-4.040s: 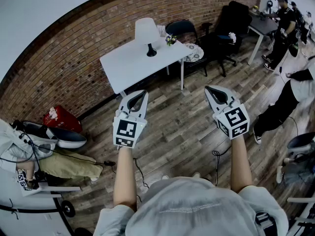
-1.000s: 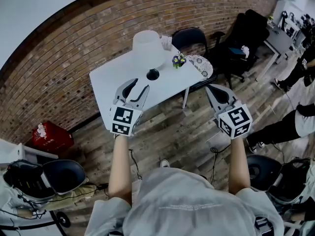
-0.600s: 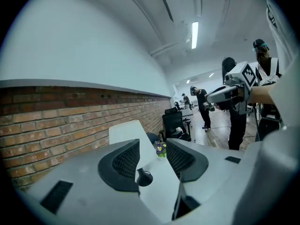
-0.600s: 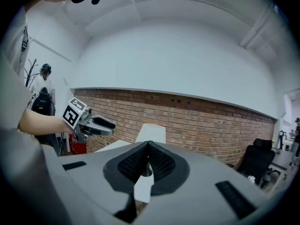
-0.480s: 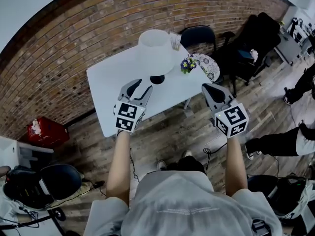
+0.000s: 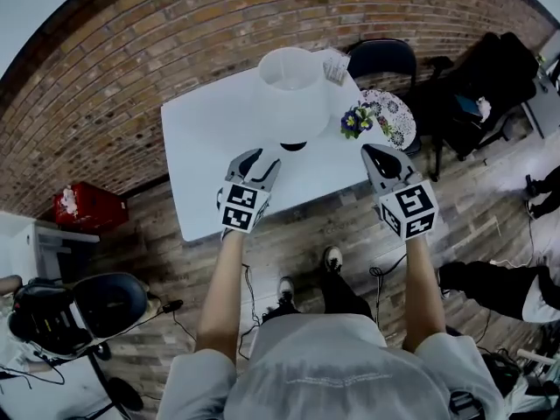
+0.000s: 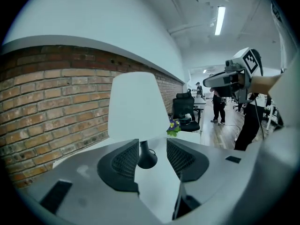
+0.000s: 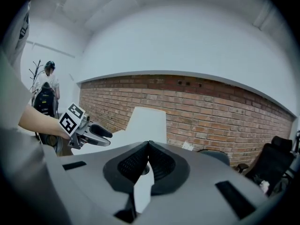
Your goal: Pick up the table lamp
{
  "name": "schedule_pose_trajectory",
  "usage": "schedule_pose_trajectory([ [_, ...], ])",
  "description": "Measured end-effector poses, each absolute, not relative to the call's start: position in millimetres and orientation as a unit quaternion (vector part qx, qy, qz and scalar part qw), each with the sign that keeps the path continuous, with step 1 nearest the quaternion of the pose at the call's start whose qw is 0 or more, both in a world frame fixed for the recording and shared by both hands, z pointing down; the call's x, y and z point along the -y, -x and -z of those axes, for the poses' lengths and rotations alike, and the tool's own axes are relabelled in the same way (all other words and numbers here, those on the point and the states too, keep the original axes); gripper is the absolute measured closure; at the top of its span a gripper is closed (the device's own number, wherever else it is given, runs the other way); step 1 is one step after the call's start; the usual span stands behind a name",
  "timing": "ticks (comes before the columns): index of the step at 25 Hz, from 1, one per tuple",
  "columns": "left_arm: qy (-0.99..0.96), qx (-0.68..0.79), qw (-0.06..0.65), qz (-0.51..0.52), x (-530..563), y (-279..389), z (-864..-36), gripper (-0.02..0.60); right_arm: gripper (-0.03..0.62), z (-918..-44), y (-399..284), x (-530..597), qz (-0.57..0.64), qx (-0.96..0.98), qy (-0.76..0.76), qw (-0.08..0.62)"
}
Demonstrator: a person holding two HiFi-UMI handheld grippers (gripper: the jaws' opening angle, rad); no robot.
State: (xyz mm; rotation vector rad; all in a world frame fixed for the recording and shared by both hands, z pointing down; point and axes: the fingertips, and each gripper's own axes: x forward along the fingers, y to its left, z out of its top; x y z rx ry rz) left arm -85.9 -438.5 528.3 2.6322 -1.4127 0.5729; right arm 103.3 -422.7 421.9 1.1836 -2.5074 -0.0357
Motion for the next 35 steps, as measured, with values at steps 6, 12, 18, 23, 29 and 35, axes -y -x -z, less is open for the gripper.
schedule_pose_trajectory([
  [6,-0.855,0.466,0.081,-0.211,471,79,-575,0.393,0.582,-458,-106,462,-0.009,0.891,-0.409,0.197],
  [12,-0.841,0.481,0.111,-0.221,494,79,-612,0.39,0.589,-491,-109,483,-0.023,0.897,-0.39,0.207],
  [18,-0.832,0.496,0.121,-0.22,516,73,-637,0.357,0.594,-512,-119,503,-0.032,0.899,-0.385,0.205],
  [23,-0.838,0.496,0.1,-0.202,539,55,-645,0.341,0.594,-526,-119,513,-0.031,0.899,-0.371,0.23],
  [29,-0.833,0.513,0.076,-0.193,566,48,-649,0.331,0.594,-535,-114,520,-0.046,0.912,-0.34,0.226],
  [35,-0.835,0.516,0.087,-0.174,584,36,-659,0.328,0.58,-545,-127,521,-0.047,0.914,-0.325,0.24],
])
